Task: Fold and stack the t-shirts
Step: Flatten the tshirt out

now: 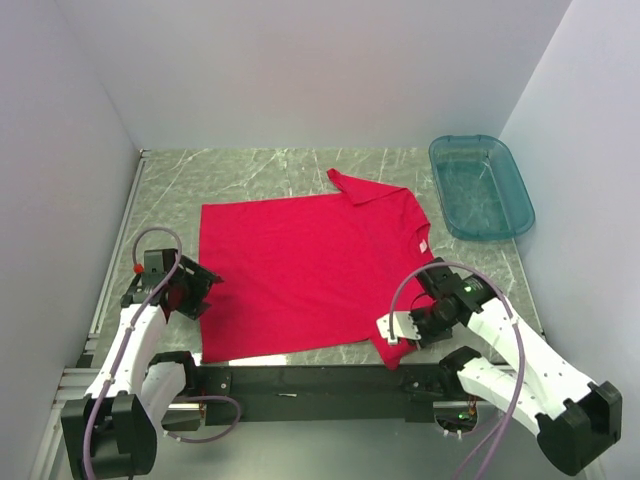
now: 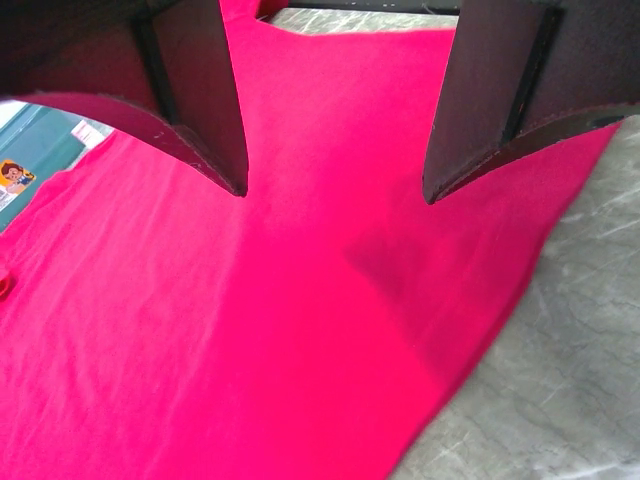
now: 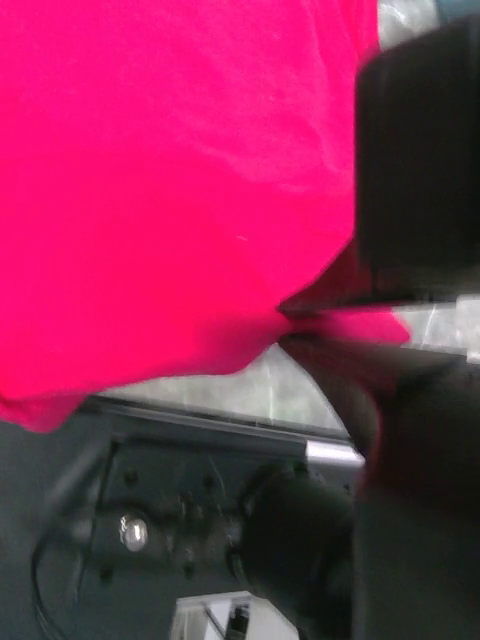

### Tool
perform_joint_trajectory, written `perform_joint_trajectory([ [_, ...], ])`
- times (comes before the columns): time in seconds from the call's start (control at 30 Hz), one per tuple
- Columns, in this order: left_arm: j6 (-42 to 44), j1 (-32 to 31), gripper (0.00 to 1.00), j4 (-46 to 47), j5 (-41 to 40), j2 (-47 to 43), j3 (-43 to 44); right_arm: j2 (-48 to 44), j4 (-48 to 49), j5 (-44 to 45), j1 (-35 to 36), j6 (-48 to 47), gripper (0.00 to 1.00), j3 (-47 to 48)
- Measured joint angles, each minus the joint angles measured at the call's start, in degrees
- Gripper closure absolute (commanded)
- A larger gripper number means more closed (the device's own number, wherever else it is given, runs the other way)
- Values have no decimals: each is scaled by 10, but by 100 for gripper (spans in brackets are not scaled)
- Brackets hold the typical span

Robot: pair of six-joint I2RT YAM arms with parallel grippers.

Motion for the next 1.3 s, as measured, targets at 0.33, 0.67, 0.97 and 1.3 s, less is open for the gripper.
perform_joint_trajectory([
  [0.33,50,0,20,31,3,47,54,-31,3,-10,-78,61,41,59],
  [0.67,214,18,24,191,25,265,229,392,303,-116,-162,300,50,321],
  [0.97,297,34,33,219,12,512,405,672,380,-46,-117,368,49,561],
  [1.3,328,39,33,211,8,581,448,809,365,51,-73,414,47,724],
])
